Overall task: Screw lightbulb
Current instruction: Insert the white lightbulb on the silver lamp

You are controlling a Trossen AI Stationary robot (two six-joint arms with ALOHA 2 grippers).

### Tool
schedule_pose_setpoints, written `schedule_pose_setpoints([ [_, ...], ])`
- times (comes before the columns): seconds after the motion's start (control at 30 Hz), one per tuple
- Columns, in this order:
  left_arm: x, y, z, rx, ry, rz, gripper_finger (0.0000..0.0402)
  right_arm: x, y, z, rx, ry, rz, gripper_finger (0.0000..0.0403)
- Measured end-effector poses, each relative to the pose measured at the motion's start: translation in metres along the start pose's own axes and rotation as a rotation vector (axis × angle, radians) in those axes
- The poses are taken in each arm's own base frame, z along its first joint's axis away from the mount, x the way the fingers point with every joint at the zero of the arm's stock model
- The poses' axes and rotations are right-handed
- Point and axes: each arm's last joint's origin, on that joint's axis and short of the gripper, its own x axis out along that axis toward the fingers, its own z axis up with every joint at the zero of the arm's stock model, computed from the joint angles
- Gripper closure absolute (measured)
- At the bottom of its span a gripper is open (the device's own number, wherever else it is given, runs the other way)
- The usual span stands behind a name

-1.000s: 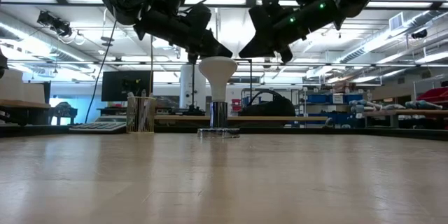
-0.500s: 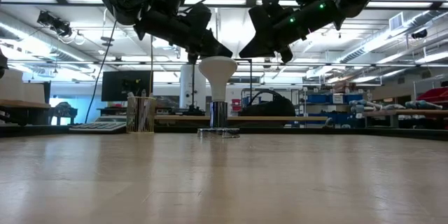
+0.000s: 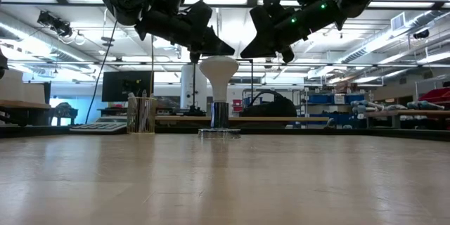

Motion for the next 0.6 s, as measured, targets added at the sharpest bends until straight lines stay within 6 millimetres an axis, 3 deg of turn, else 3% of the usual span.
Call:
schedule_pose_setpoints([
  [0.23, 0.001, 0.000, 0.008, 0.012, 0.033, -0.003, 0.0402, 0.000, -0.002, 0.000, -0.008, -0.003, -0.005, 0.0391],
  [0.6, -0.004, 0.002, 0.035, 0.094, 0.330, 0.042, 0.0402, 0.002, -0.008, 0.004, -0.002, -0.026, -0.018, 0.0391],
])
